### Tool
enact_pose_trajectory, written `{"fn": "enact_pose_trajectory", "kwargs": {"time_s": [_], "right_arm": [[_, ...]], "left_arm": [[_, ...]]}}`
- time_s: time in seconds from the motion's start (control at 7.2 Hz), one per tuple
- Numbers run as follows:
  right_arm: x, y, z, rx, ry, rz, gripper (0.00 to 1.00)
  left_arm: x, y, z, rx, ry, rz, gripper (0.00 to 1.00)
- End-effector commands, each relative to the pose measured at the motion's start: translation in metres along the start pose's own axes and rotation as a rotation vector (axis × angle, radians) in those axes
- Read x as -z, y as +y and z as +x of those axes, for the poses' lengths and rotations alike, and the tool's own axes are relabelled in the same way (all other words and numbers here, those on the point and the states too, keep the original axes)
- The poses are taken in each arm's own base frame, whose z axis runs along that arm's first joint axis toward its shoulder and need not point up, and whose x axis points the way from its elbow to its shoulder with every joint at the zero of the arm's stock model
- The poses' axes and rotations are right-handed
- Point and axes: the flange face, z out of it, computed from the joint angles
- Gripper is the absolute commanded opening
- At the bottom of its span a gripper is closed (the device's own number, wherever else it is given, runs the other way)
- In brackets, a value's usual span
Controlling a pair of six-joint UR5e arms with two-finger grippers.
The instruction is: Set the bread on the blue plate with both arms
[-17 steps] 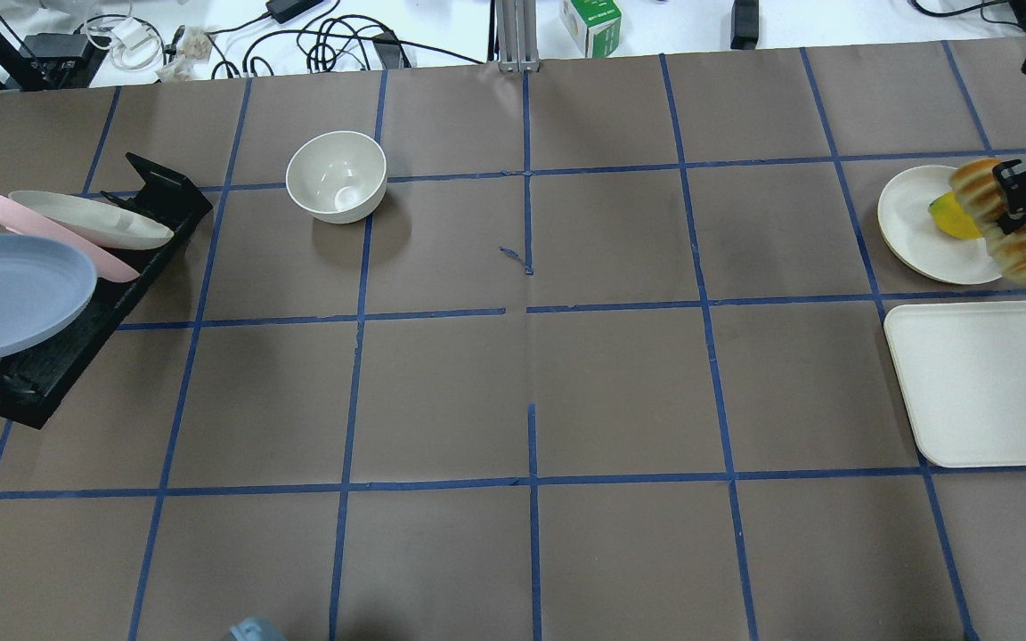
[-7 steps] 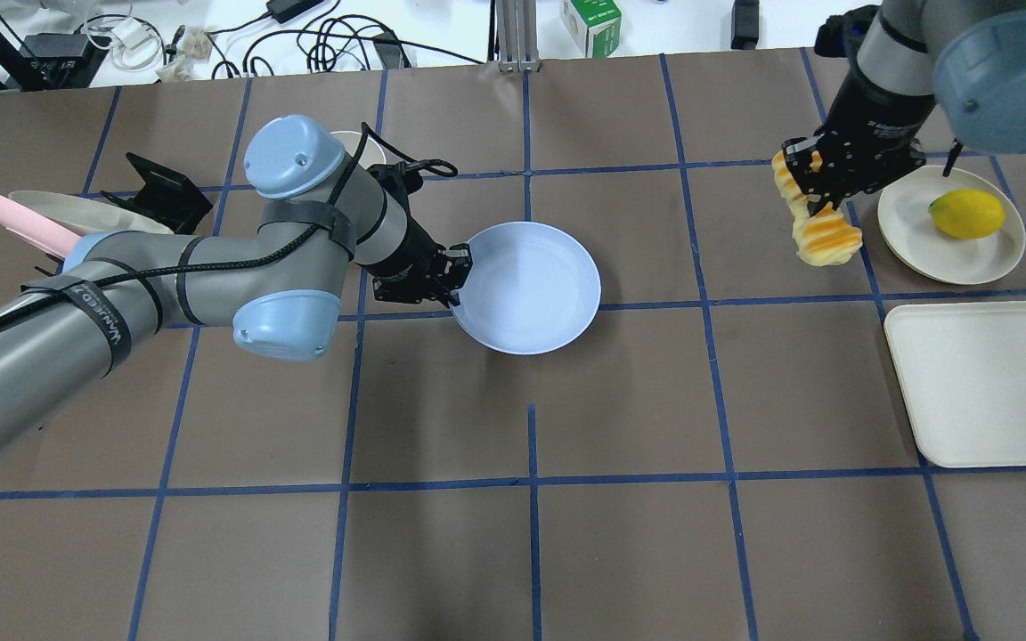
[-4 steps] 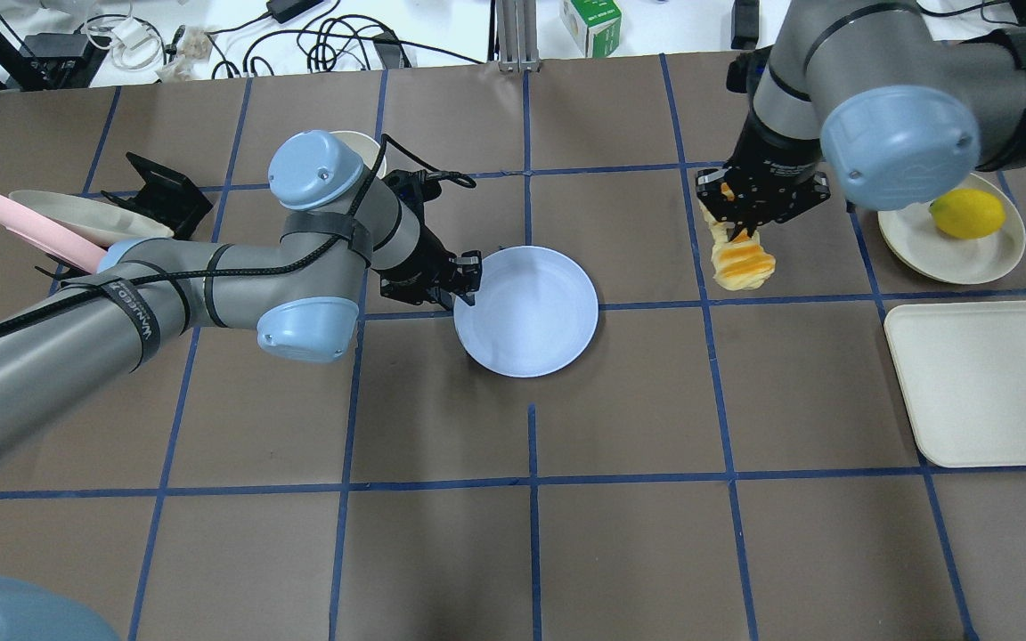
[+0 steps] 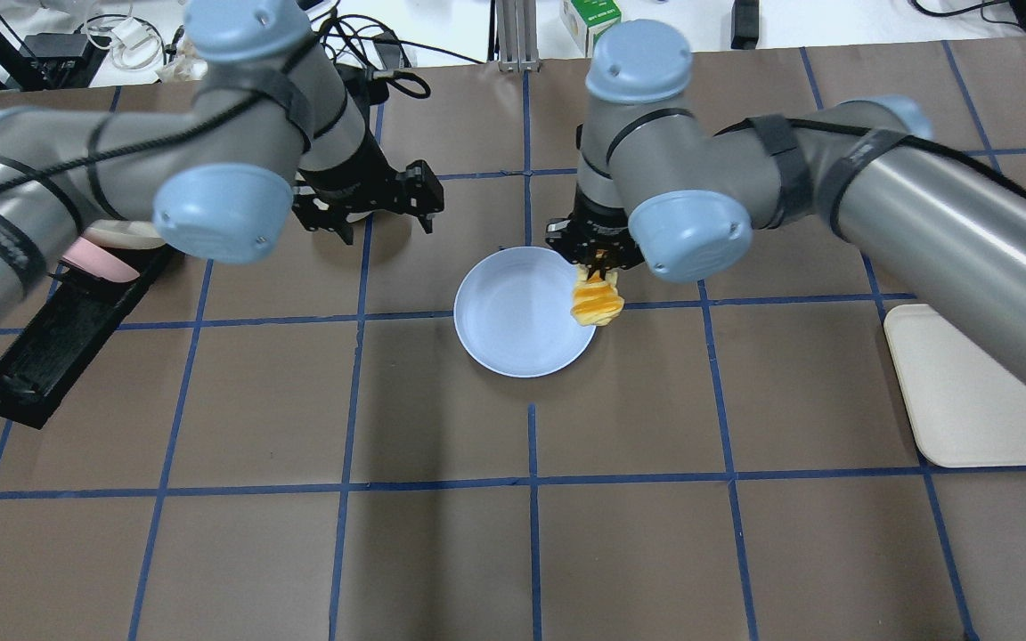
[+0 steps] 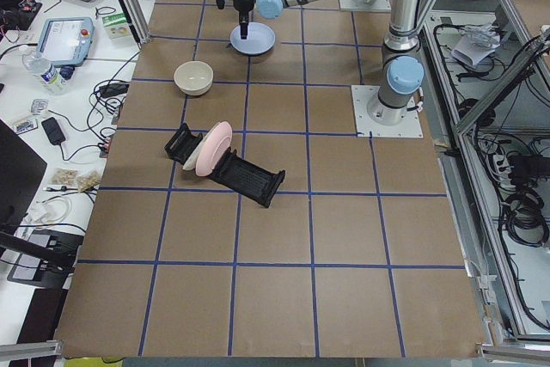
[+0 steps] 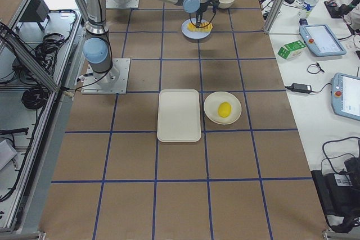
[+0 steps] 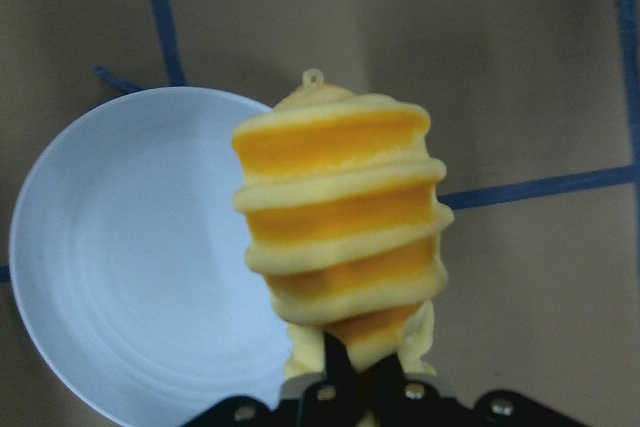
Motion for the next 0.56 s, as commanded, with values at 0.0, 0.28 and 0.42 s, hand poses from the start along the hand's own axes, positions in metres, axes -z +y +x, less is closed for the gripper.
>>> {"fn": "enact_pose_trajectory", "kwargs": {"time_s": [0.0, 0.28, 0.42], "right_arm": [[-0.048, 0.012, -0.049, -0.116, -0.086, 0.002, 0.0], [-0.063, 0.031, -0.059, -0.096, -0.065, -0.015, 0.88], [-0.072, 0.035, -0.053, -0.078, -0.052, -0.024, 1.0]], "left_arm": [[0.089, 0.021, -0.04, -0.056, -0.091, -0.093, 1.0], [0.092, 0.023, -0.039, -0.047, -0.074, -0.088, 1.0], [0.093, 0.024, -0.042, -0.047, -0.075, -0.085, 1.0]]}}
